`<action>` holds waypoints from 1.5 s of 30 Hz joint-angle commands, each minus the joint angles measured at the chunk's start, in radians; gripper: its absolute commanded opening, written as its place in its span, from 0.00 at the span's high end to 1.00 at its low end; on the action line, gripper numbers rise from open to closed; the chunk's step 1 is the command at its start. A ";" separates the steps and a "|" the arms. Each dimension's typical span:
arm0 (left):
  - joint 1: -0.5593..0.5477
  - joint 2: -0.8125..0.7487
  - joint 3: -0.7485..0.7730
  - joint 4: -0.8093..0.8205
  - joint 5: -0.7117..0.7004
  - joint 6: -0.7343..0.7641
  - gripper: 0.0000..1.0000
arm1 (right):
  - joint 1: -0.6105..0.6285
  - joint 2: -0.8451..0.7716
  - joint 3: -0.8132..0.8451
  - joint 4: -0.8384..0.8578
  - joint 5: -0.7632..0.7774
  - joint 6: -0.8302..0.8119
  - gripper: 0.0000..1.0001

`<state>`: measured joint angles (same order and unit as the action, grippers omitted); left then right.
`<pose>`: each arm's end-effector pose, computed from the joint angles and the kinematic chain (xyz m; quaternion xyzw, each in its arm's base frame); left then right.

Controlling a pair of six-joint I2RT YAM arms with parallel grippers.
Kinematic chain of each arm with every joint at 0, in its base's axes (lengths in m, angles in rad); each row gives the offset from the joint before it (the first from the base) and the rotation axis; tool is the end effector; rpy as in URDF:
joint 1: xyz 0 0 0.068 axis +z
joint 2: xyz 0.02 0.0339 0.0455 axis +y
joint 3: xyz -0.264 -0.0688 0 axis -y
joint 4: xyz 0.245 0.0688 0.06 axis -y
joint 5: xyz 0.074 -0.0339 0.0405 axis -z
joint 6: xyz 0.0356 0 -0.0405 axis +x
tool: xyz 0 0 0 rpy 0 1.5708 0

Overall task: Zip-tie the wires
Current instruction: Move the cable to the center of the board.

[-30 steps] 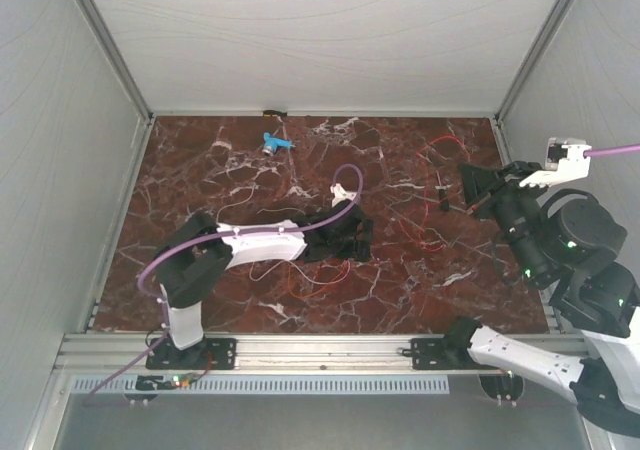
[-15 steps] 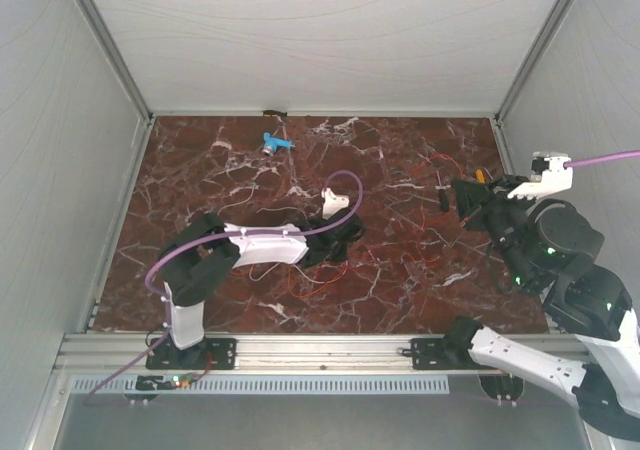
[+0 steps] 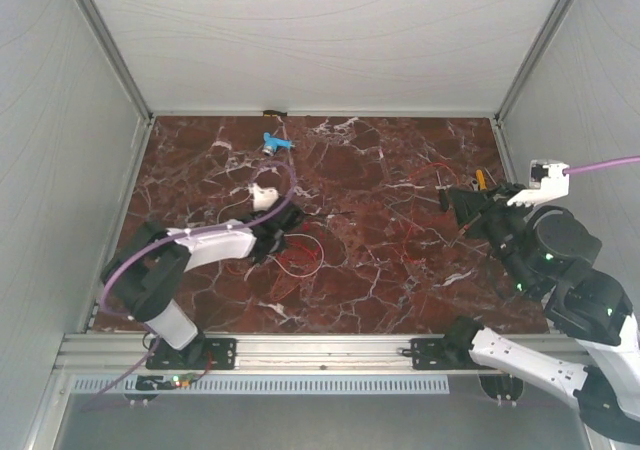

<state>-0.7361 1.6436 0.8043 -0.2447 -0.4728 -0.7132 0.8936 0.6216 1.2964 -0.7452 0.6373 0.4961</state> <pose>0.2310 -0.1874 0.1411 -0.0456 0.9441 0.0149 0.3261 0.0551 0.0347 0.4599 0.0722 0.7232 0.2385 0.6441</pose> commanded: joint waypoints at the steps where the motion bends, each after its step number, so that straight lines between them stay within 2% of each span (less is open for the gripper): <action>1: 0.162 -0.069 -0.076 0.003 0.075 0.008 0.91 | -0.002 -0.011 -0.026 -0.008 -0.023 0.041 1.00; 8: 0.453 -0.087 -0.076 0.061 0.150 0.049 0.91 | -0.003 -0.011 -0.079 0.020 -0.048 0.069 1.00; 12: 0.619 -0.024 -0.004 0.103 0.218 0.071 0.94 | -0.002 -0.001 -0.095 0.025 -0.066 0.077 1.00; 15: 0.690 0.024 0.078 0.099 0.251 0.085 0.95 | -0.002 0.009 -0.097 0.019 -0.075 0.078 1.00; 16: 0.701 0.026 0.104 0.085 0.260 0.085 0.93 | -0.003 0.012 -0.098 0.017 -0.077 0.077 1.00; 18: 0.702 -0.008 0.137 0.068 0.266 0.074 0.76 | -0.003 0.016 -0.098 0.017 -0.074 0.075 1.00; 20: 0.677 -0.083 0.137 0.070 0.281 0.066 0.38 | -0.002 0.020 -0.103 0.018 -0.071 0.072 1.00; 22: 0.638 -0.168 0.143 0.035 0.243 0.071 0.11 | -0.002 0.026 -0.107 0.020 -0.069 0.069 1.00; 23: 0.622 -0.206 0.153 0.012 0.235 0.079 0.02 | -0.003 0.028 -0.107 0.020 -0.070 0.067 1.00; 26: 0.574 -0.312 0.170 -0.070 0.259 0.100 0.00 | -0.003 0.032 -0.113 0.022 -0.079 0.068 1.00; 29: 0.466 -0.403 0.148 -0.096 0.316 0.138 0.01 | -0.003 0.035 -0.118 0.032 -0.087 0.067 1.00; 31: 0.373 -0.420 0.142 -0.130 0.375 0.152 0.04 | -0.003 0.036 -0.121 0.037 -0.089 0.066 1.00; 33: 0.265 -0.428 0.124 -0.142 0.450 0.154 0.12 | -0.003 0.036 -0.123 0.038 -0.085 0.067 1.00; 36: 0.093 -0.441 0.058 -0.077 0.582 0.152 0.18 | -0.002 0.029 -0.129 0.034 -0.082 0.066 1.00; 39: -0.051 -0.419 -0.003 0.029 0.690 0.122 0.19 | -0.003 0.016 -0.135 0.025 -0.072 0.072 1.00; 42: -0.121 -0.340 -0.069 0.162 0.732 0.066 0.20 | -0.002 0.000 -0.142 0.019 -0.067 0.081 1.00; 45: -0.154 -0.228 -0.073 0.231 0.724 0.034 0.20 | -0.003 -0.014 -0.147 0.002 -0.065 0.094 1.00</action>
<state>-0.8635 1.3113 0.7361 -0.1776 0.1928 -0.6178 0.8936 0.6346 1.1553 -0.7452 0.5529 0.5671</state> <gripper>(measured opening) 0.802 0.003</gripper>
